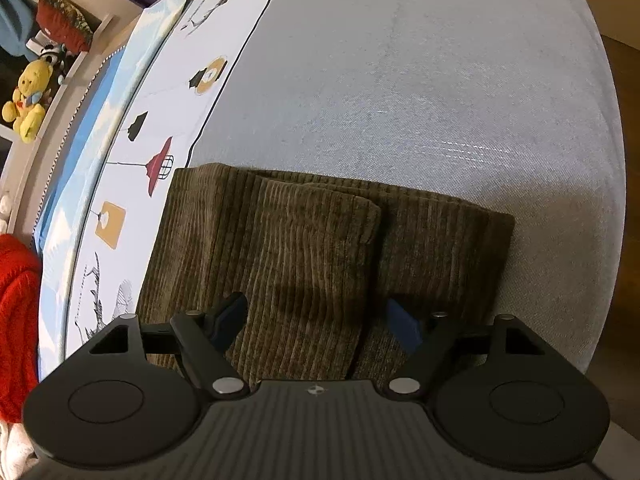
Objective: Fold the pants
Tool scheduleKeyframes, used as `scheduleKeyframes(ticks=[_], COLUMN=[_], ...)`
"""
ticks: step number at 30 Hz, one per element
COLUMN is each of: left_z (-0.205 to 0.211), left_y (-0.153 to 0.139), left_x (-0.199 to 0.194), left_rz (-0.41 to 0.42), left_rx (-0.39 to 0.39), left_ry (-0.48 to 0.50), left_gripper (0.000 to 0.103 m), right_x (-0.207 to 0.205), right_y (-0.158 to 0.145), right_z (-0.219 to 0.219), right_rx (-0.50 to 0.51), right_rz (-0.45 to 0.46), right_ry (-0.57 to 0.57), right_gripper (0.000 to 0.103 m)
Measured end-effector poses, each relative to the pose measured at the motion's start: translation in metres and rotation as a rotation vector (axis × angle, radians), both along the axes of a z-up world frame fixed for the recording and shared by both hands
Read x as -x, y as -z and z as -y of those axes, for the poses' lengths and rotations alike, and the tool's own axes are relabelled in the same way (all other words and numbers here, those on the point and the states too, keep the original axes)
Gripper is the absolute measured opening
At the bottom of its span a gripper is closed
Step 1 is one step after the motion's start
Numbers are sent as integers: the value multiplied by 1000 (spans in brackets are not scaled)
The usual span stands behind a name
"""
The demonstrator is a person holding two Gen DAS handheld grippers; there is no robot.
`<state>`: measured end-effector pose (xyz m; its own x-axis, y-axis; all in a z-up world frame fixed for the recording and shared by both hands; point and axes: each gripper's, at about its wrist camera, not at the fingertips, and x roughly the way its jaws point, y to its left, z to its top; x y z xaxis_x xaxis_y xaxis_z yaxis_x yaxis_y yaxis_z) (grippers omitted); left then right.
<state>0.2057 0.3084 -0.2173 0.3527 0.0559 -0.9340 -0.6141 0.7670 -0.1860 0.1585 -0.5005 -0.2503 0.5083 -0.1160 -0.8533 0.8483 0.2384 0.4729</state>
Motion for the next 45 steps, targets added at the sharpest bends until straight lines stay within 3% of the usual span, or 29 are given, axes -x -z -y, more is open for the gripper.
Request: scheduleKeyframes(ticks=[2,7,9,10,11,12,13,16,21,24,27,30,32,34,36,39,42,45], left_z=[4,16,24,27,26,24,21,17,24,29,26,18,17,22,29,35,29,22], left_y=[2,8,5,0,-7,-14,-22,-51,-100,-112,-108,-81,-50,-30,-28,-27,-24,-33], left_x=[-4,-12,-15,-15,-12,-7,-4,-4,-21,-7,22,47,49,49,48,46,50,54], left_rz=[-7,-35,-33,-21,-5,16,35,78,96,93,76,6,-65,-97,-85,-103,-107,-89], left_rx=[-10,-48,-72,-105,-123,-129,-122,-103,-90,-118,-108,-123,-140,-170,-207,-245,-218,-180], left_ry=[18,71,104,114,101,78,65,42,57,72,78,92,121,127,123,158,144,103], left_gripper=[89,91,68,41,25,21,21,12,12,12,12,12,13,13,13,14,15,14], right_x=[-2,-11,-16,-17,-18,-20,-21,-24,-35,-29,-4,13,13,14,17,16,20,29], right_y=[1,4,4,3,0,-3,-7,-23,-74,-113,-133,-114,-74,-39,-26,-34,-35,-51], right_z=[0,-1,-3,-4,-6,-7,-9,-11,2,2,3,5,7,10,8,13,17,11], right_rx=[1,7,22,46,83,112,124,170,163,210,224,251,215,159,176,173,136,165], right_rz=[-1,1,-8,-8,-3,-4,8,59,151,195,205,68,-62,-129,-128,-88,-90,-27], right_ry=[-3,-39,-55,-55,-65,-92,-103,-137,-128,-183,-221,-253,-276,-265,-272,-289,-258,-255], right_gripper=[80,90,92,84,43,16,10,9,8,8,8,8,8,8,8,8,8,7])
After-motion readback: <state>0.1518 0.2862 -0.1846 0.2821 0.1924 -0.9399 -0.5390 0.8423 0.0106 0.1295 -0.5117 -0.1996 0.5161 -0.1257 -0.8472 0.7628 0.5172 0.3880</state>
